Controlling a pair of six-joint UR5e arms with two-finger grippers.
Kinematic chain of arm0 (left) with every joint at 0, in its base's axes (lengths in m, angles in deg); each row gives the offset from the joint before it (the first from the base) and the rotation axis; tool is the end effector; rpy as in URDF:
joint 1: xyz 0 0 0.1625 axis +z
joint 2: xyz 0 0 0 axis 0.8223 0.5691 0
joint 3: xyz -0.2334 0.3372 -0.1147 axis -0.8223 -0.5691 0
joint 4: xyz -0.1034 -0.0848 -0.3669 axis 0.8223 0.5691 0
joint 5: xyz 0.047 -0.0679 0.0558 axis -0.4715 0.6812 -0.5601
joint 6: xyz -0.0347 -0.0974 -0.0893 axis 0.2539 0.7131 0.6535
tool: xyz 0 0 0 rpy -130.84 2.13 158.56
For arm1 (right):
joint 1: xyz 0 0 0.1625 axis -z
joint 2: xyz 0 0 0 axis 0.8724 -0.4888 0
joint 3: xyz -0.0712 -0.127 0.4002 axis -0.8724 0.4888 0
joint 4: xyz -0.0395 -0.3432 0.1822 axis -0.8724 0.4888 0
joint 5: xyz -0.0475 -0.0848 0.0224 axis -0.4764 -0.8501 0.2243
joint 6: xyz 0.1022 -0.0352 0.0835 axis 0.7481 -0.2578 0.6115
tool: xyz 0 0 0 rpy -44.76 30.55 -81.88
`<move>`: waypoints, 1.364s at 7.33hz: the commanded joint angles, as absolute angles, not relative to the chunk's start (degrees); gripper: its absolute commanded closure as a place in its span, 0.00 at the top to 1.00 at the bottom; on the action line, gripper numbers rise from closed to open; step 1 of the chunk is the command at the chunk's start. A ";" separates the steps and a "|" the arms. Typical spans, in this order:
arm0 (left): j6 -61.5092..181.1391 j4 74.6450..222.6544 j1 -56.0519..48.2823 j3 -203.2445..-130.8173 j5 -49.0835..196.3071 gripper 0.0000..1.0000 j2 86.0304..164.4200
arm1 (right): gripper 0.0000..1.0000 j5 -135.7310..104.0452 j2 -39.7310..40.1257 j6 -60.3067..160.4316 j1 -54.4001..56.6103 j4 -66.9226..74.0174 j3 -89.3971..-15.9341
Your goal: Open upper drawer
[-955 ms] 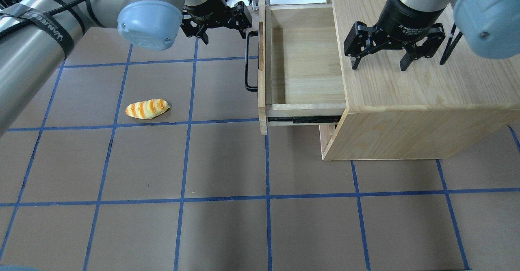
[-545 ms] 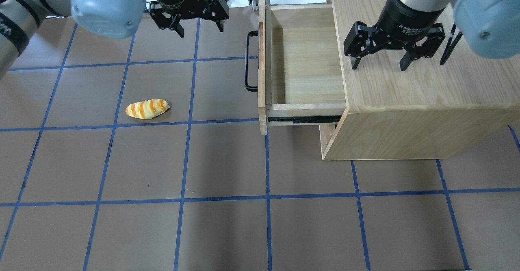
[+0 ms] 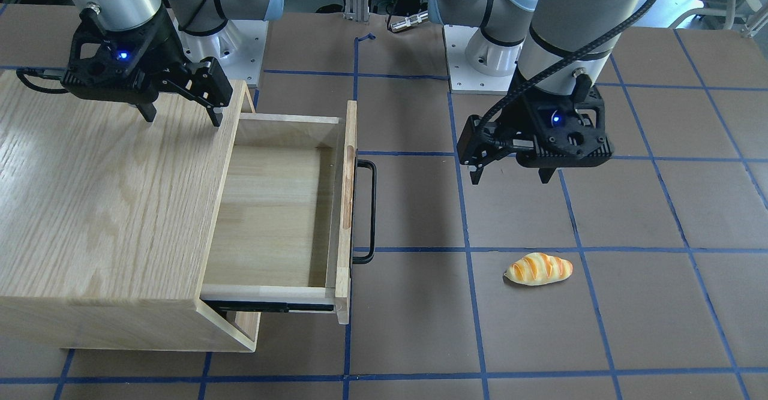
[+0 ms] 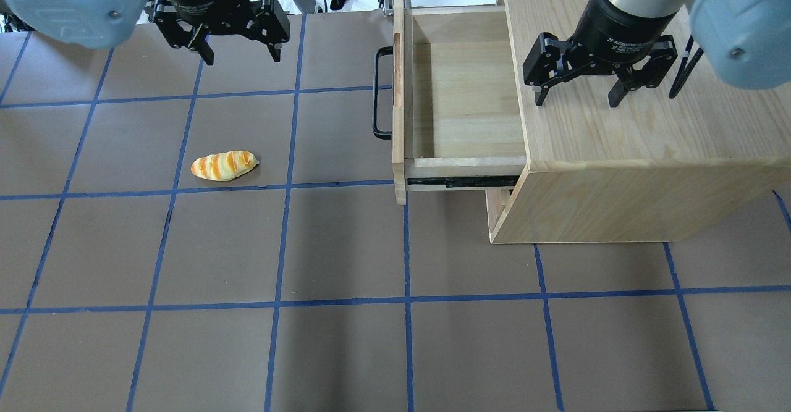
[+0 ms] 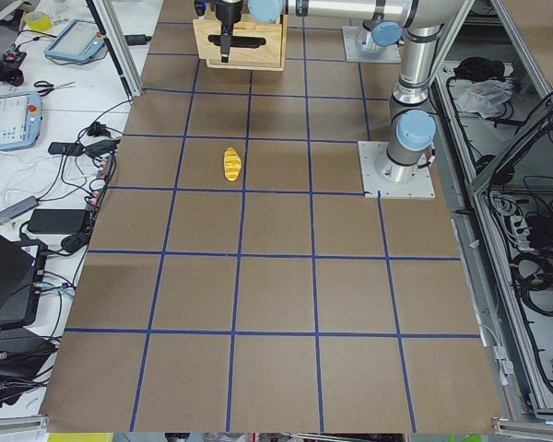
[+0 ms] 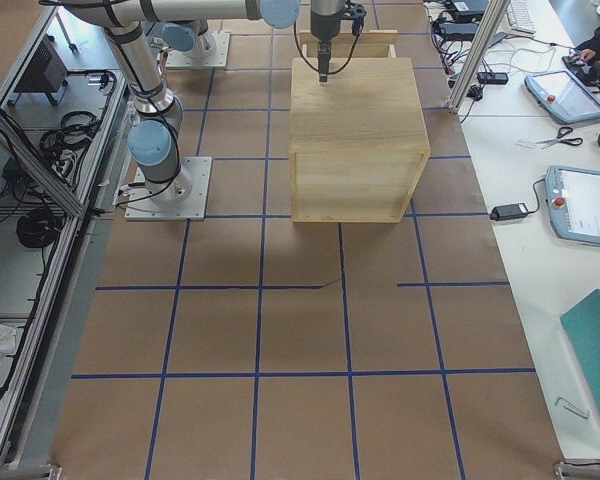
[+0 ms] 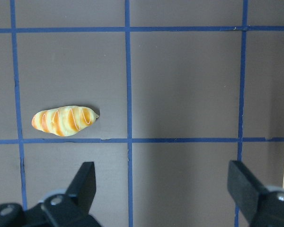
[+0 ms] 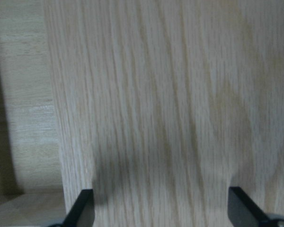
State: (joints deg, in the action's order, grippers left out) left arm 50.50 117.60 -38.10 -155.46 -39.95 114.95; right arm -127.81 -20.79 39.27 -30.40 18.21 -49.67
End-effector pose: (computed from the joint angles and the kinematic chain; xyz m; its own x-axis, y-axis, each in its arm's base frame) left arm -0.1609 -0.5408 0.4657 -0.9990 -0.0381 -0.0251 -0.0352 0.9935 -0.1083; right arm 0.1450 -0.4634 0.4615 -0.9966 0.0790 -0.0222 0.0798 0.9961 -0.0379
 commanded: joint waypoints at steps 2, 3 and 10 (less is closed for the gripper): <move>49.83 120.69 -32.16 -156.21 -39.77 1.00 112.49 | 1.00 -127.81 -20.79 39.27 -30.41 18.21 -49.67; 44.26 120.79 -31.71 -156.74 -39.85 1.00 112.14 | 1.00 -127.81 -20.79 39.27 -30.32 18.21 -49.67; 34.01 124.21 -33.02 -158.94 -39.42 1.00 109.76 | 1.00 -127.72 -20.79 39.27 -30.41 18.21 -49.67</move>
State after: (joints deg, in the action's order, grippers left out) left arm 34.29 123.77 -33.00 -158.71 -39.65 110.05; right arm -127.75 -20.78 39.27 -30.40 18.21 -49.67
